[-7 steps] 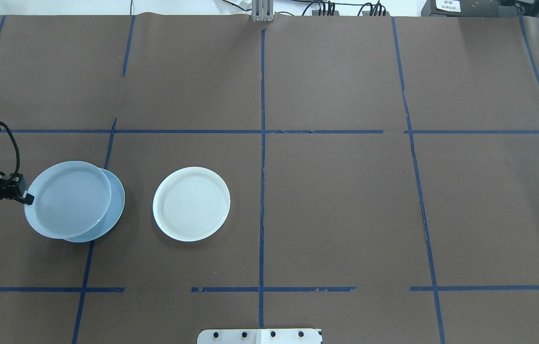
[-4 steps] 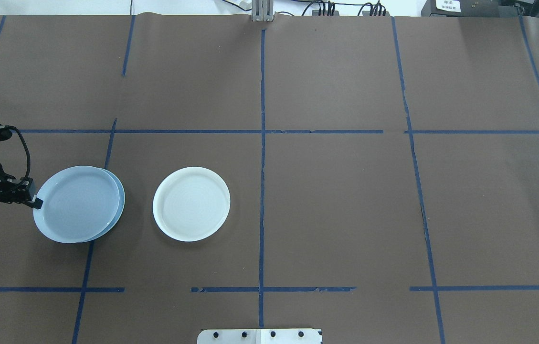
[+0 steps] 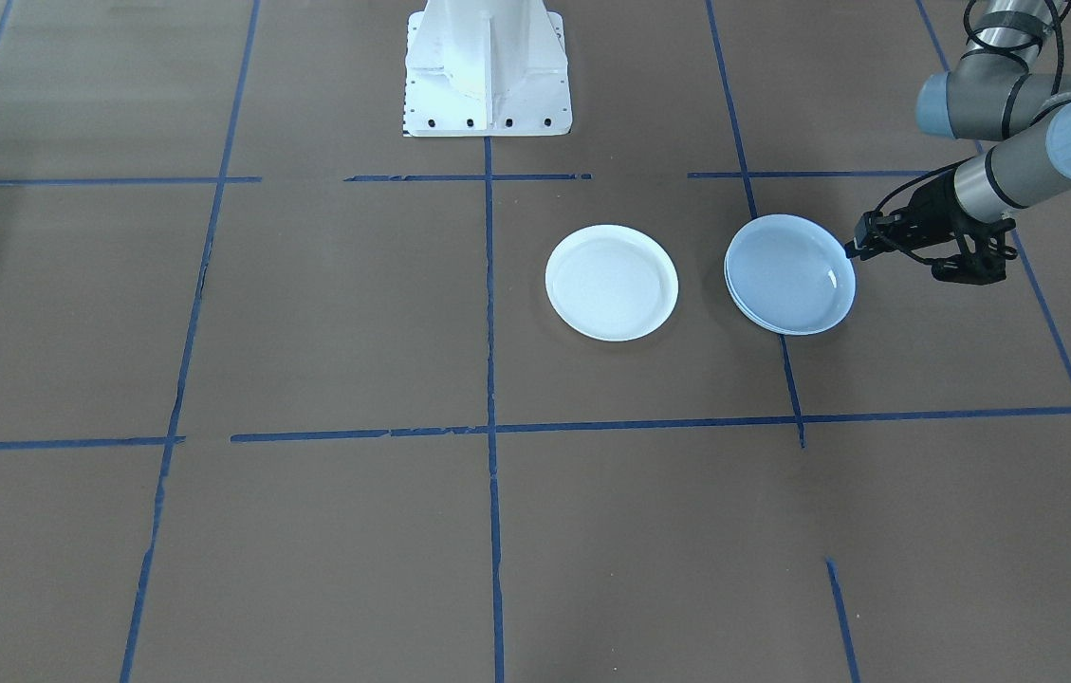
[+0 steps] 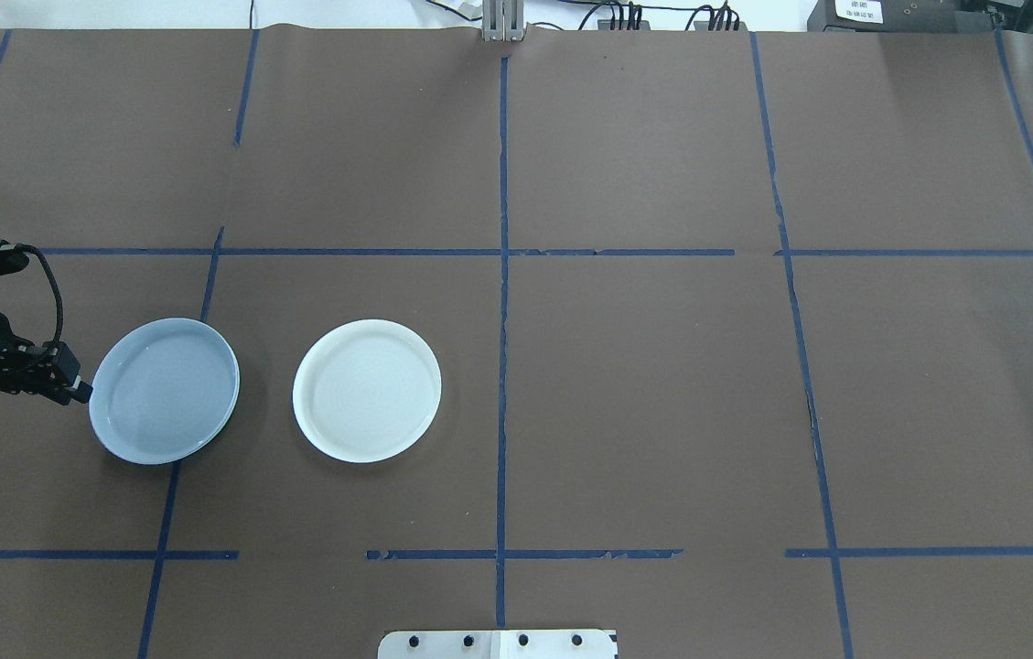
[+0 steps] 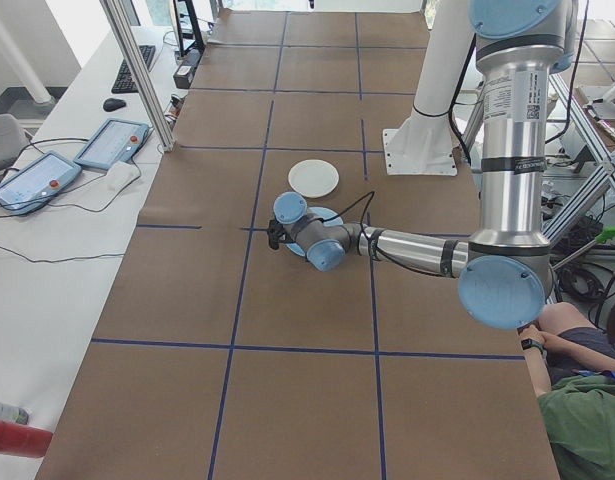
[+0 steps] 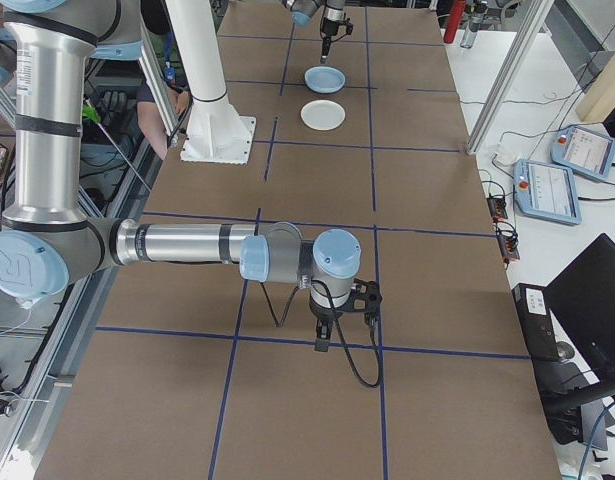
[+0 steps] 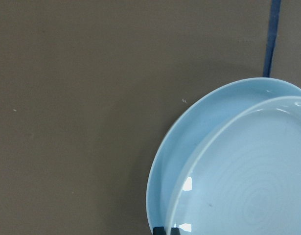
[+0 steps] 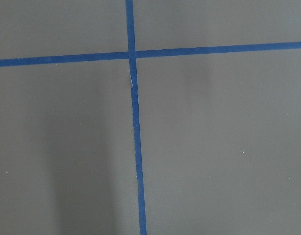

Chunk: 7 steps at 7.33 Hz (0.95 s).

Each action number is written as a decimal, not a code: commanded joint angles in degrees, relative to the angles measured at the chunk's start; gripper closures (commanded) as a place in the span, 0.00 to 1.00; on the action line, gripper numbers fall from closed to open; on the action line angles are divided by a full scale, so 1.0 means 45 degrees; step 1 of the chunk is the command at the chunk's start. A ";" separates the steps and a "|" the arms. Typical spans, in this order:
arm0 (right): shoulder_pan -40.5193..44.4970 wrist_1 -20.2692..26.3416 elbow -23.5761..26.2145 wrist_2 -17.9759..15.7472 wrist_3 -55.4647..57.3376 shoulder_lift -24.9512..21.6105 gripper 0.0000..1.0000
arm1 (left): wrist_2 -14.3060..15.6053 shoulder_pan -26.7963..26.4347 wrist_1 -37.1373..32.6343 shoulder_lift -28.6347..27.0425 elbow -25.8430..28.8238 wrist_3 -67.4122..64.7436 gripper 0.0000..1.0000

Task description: Stack plate in center

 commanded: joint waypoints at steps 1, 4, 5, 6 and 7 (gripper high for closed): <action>0.0000 0.0000 0.0000 0.0000 0.0000 0.0000 0.00 | -0.0012 -0.0036 0.0033 -0.0024 -0.0330 -0.0052 0.00; 0.0000 0.0000 0.0000 0.0000 0.0000 0.0000 0.00 | 0.0860 0.0080 0.0170 -0.1345 -0.1601 -0.3496 0.00; 0.0000 0.0000 0.0000 0.0000 0.0000 0.0000 0.00 | 0.1815 0.1106 0.0189 -0.1604 -0.1738 -0.4689 0.00; 0.0000 0.0000 0.0000 0.0000 0.0000 0.0000 0.00 | 0.2520 0.2025 0.0209 -0.2128 -0.1700 -0.5745 0.00; 0.0000 0.0000 0.0000 0.0000 0.0000 0.0000 0.00 | 0.3166 0.2807 0.0557 -0.2714 -0.1642 -0.6587 0.00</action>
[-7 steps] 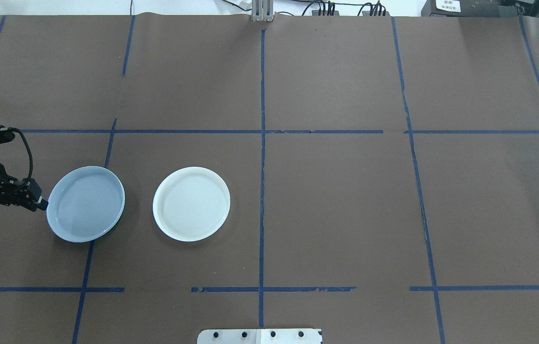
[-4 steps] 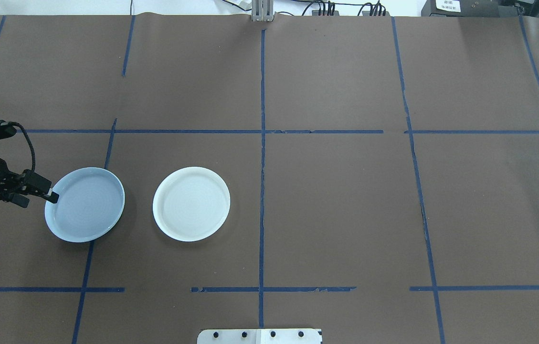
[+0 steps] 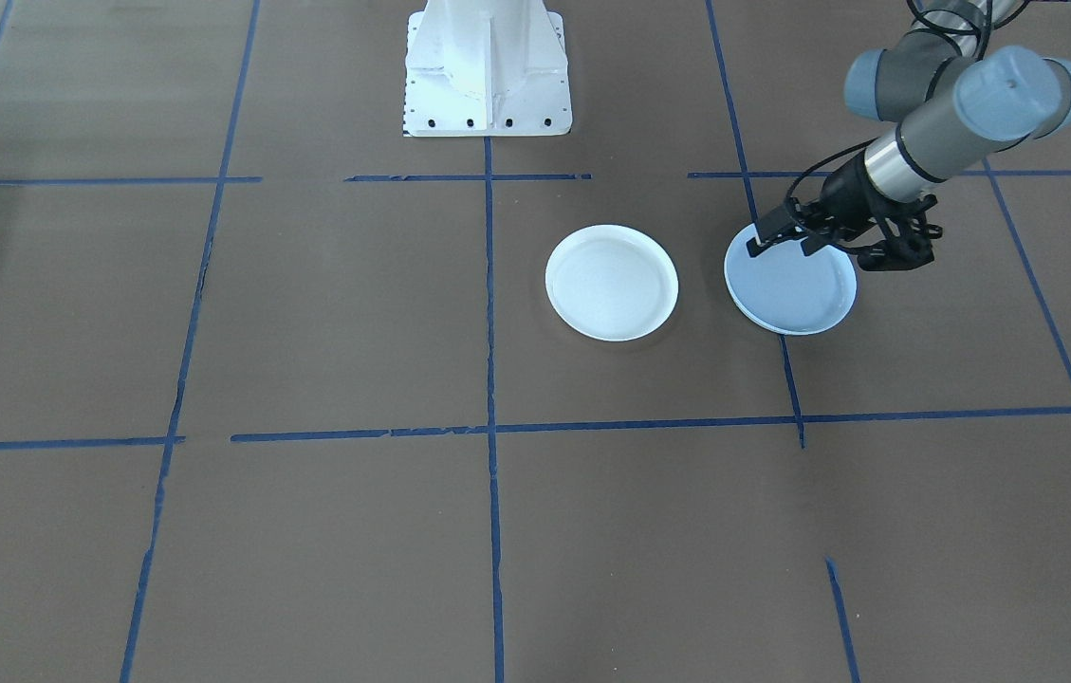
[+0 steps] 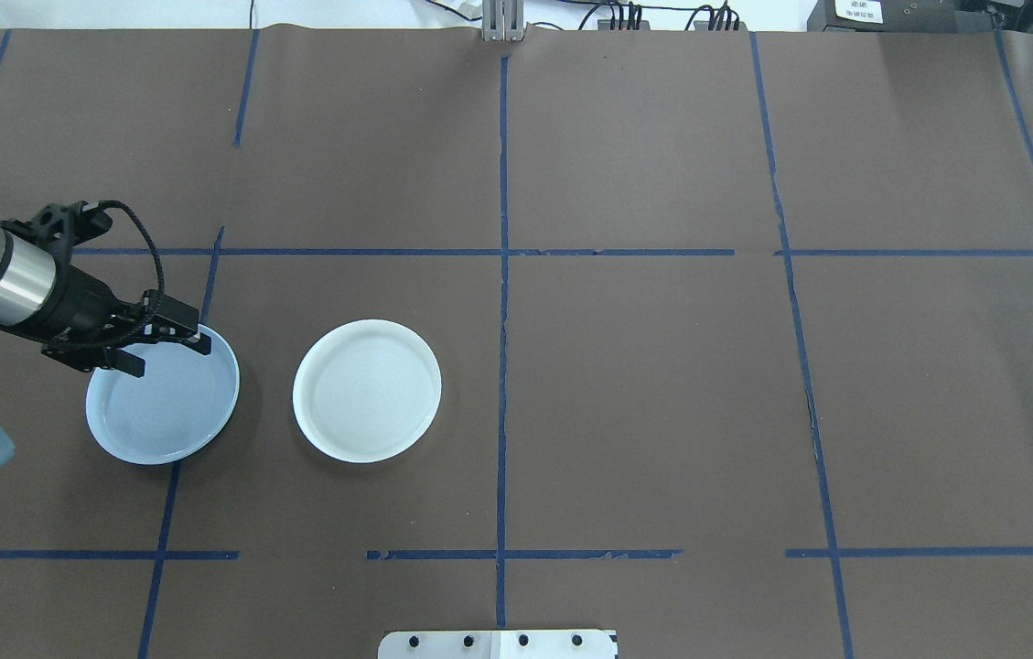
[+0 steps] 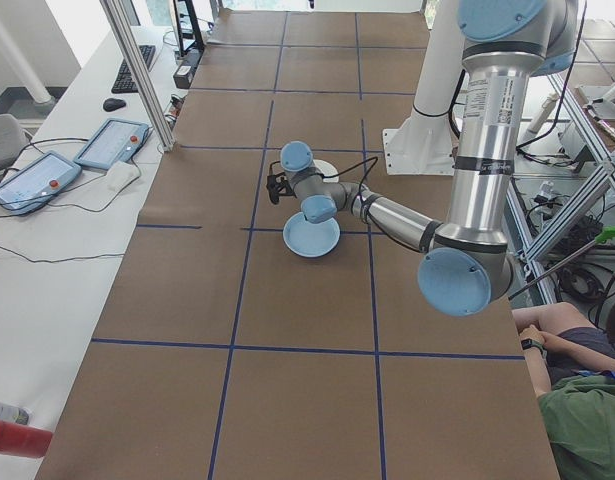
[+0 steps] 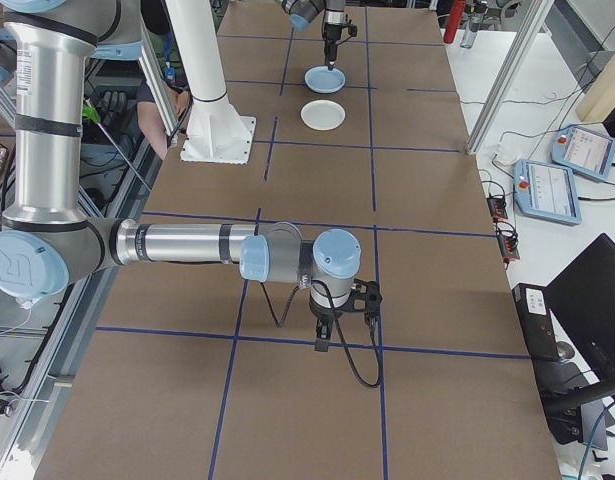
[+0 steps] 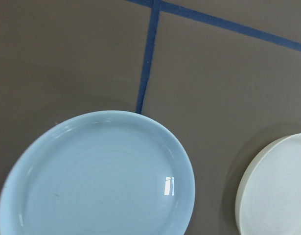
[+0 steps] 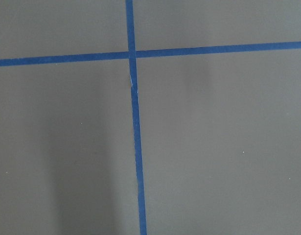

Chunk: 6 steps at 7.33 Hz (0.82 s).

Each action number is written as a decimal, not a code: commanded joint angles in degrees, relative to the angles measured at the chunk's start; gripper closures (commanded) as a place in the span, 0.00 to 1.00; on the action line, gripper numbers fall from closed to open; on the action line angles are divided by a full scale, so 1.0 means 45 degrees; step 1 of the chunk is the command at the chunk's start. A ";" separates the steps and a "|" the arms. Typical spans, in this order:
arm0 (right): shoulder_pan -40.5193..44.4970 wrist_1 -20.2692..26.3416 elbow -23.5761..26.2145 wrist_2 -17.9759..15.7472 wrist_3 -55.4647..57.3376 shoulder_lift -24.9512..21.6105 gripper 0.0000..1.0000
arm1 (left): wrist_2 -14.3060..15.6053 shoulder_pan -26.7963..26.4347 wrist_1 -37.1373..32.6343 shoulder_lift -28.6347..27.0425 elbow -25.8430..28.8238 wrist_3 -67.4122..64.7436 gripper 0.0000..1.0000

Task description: Stack plate in center

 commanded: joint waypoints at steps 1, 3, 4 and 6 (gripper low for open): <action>0.0000 0.0000 0.0000 0.0000 0.0000 0.0000 0.00 | 0.1572 0.1517 0.0668 -0.1236 0.0239 -0.1349 0.00; 0.0000 0.0000 0.0000 0.0000 0.0000 0.0000 0.00 | 0.1833 0.2202 0.0652 -0.1629 0.0804 -0.1818 0.00; 0.0000 0.0000 0.0000 0.0000 0.0000 0.0000 0.00 | 0.1833 0.2245 0.0652 -0.1961 0.1252 -0.1877 0.00; 0.0000 0.0000 0.0000 0.0000 0.0000 0.0000 0.00 | 0.1833 0.2439 0.0633 -0.2042 0.1511 -0.1917 0.06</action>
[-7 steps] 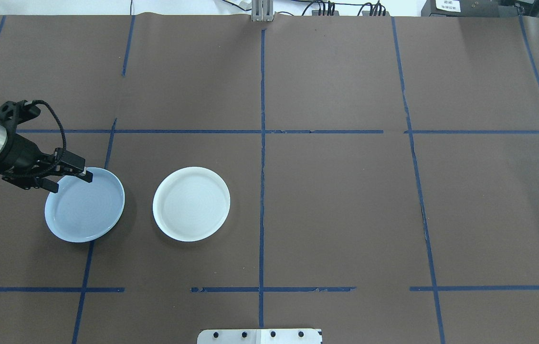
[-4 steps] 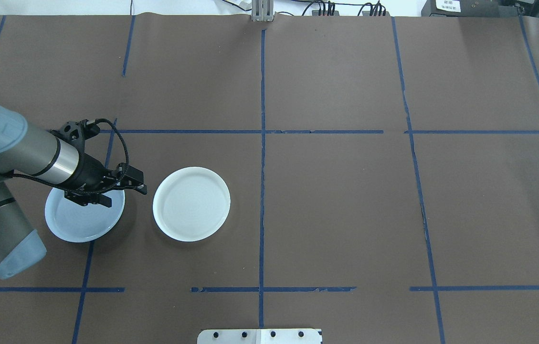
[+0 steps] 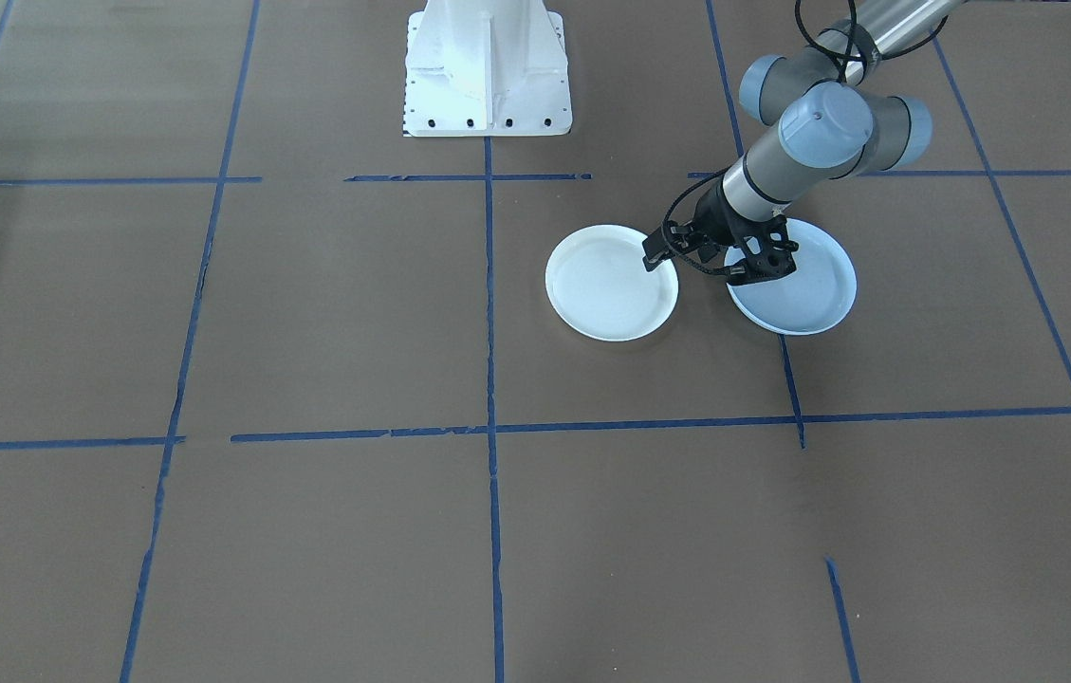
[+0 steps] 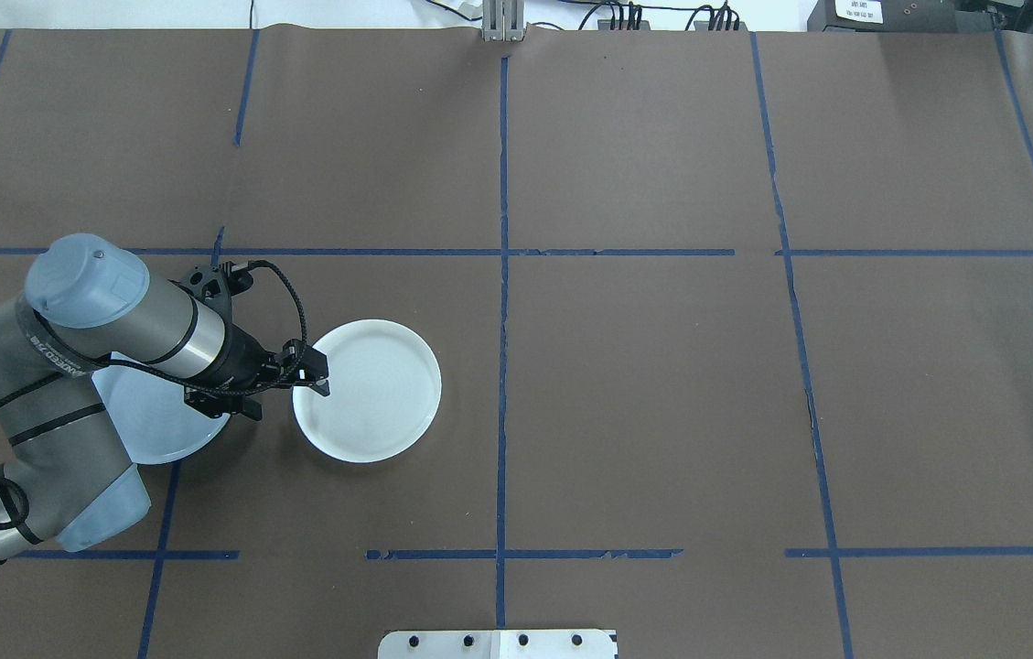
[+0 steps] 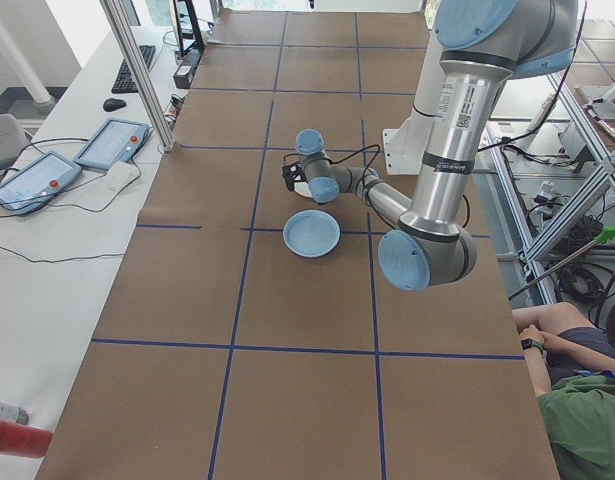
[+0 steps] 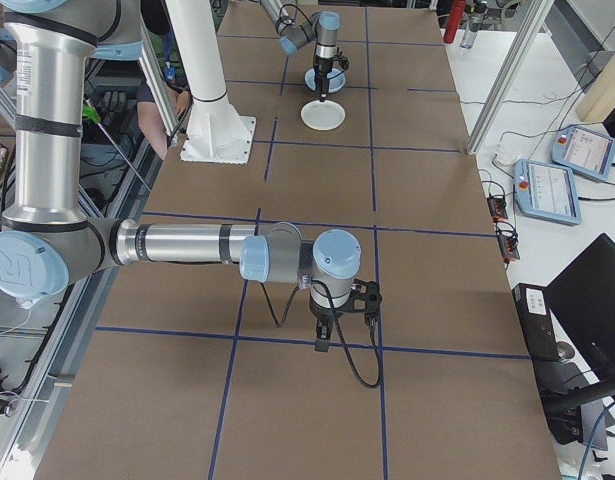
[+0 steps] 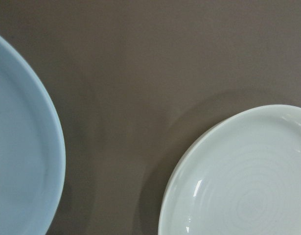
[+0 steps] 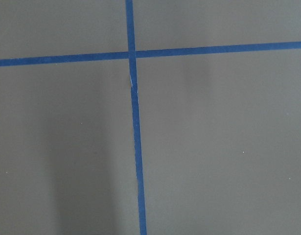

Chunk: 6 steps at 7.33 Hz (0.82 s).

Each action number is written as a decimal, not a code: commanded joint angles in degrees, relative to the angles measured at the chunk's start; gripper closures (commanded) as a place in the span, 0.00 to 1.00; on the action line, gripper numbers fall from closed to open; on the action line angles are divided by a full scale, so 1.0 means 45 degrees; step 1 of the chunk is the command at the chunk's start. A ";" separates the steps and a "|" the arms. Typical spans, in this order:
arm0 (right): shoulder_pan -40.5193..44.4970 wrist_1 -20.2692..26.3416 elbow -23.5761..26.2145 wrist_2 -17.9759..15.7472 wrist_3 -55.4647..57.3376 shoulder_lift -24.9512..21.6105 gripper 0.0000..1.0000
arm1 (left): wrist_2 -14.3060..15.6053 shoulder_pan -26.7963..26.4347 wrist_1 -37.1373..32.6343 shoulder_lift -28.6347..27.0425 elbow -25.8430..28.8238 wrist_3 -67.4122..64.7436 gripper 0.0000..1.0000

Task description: Stack plate in center

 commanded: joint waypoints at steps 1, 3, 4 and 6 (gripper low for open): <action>-0.0001 0.0000 0.0000 0.0000 0.0000 0.0000 0.00 | -0.0010 0.0139 -0.0063 -0.0082 0.0172 -0.0002 0.42; -0.0001 0.0000 0.0000 0.0000 0.0000 0.0000 0.00 | -0.0108 0.0120 -0.0064 -0.0082 0.0172 -0.0002 1.00; -0.0001 0.0000 0.0000 0.0000 0.0000 0.0000 0.00 | -0.0108 0.0119 -0.0064 -0.0063 0.0172 0.0018 1.00; 0.0018 0.0000 0.0000 0.0000 0.0000 0.0000 0.00 | -0.0186 0.0081 -0.0064 0.0035 -0.0002 0.0057 1.00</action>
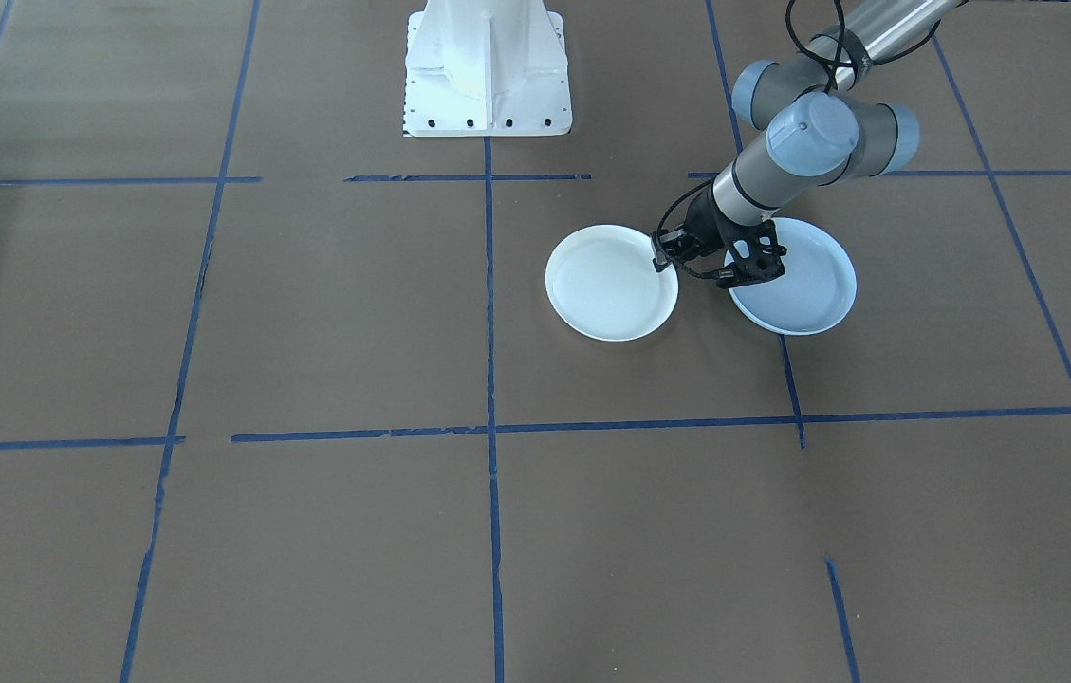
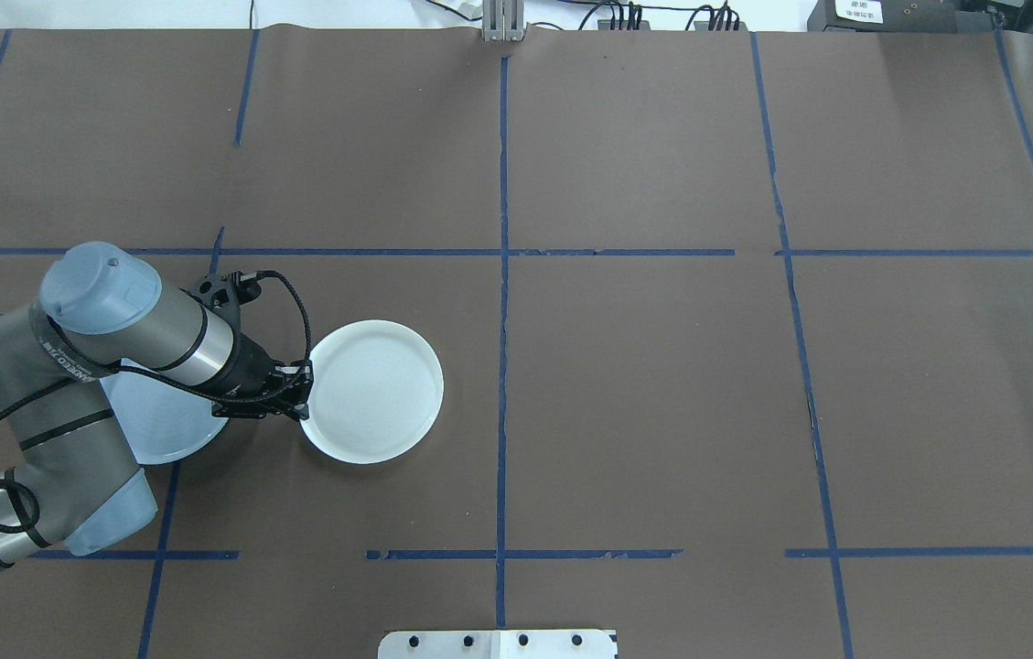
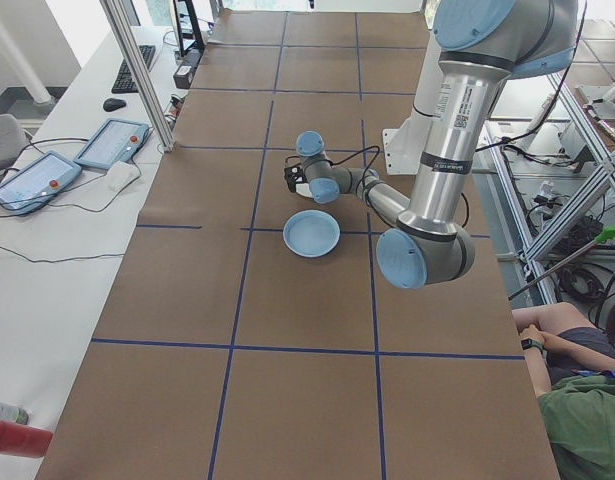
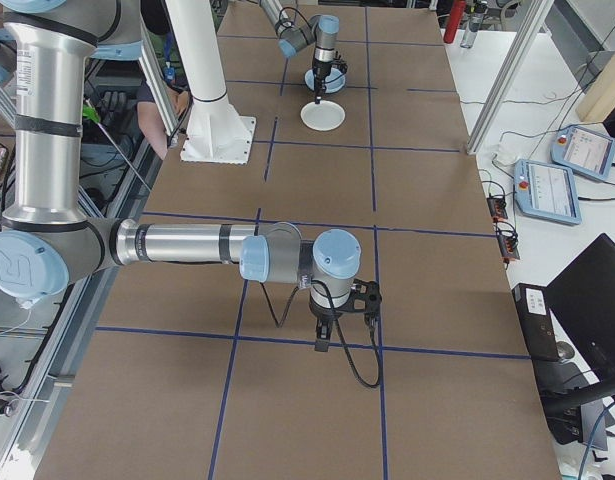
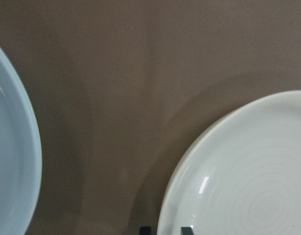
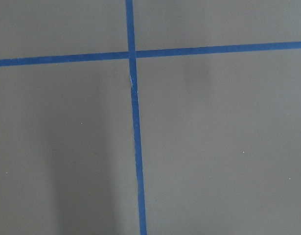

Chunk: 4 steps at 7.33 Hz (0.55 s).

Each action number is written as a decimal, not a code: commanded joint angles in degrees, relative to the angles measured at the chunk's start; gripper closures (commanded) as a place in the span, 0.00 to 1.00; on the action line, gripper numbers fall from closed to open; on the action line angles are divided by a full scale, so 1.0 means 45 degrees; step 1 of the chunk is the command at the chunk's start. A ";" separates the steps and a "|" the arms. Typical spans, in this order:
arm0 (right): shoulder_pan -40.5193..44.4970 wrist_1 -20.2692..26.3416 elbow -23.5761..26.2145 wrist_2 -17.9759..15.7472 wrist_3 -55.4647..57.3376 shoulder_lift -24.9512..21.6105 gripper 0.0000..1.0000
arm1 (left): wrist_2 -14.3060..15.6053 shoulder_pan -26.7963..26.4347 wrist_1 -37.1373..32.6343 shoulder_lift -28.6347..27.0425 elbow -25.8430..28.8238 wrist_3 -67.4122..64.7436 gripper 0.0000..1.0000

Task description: Stack plate in center

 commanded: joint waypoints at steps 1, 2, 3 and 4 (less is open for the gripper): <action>-0.0003 0.0000 0.0000 0.0000 0.0000 0.0000 0.00 | -0.0054 -0.0124 -0.0021 0.0091 -0.0377 0.0110 1.00; -0.0003 0.0000 0.0000 0.0000 0.0000 0.0000 0.00 | -0.0383 -0.0280 -0.0060 0.0227 -0.0767 0.0729 1.00; -0.0003 0.0000 0.0000 0.0000 0.0000 0.0000 0.00 | -0.1140 -0.0881 -0.0080 0.0751 -0.1196 0.1412 1.00; -0.0003 0.0000 0.0000 0.0000 0.0000 0.0000 0.00 | -0.1979 -0.1622 -0.0080 0.1336 -0.1568 0.2560 1.00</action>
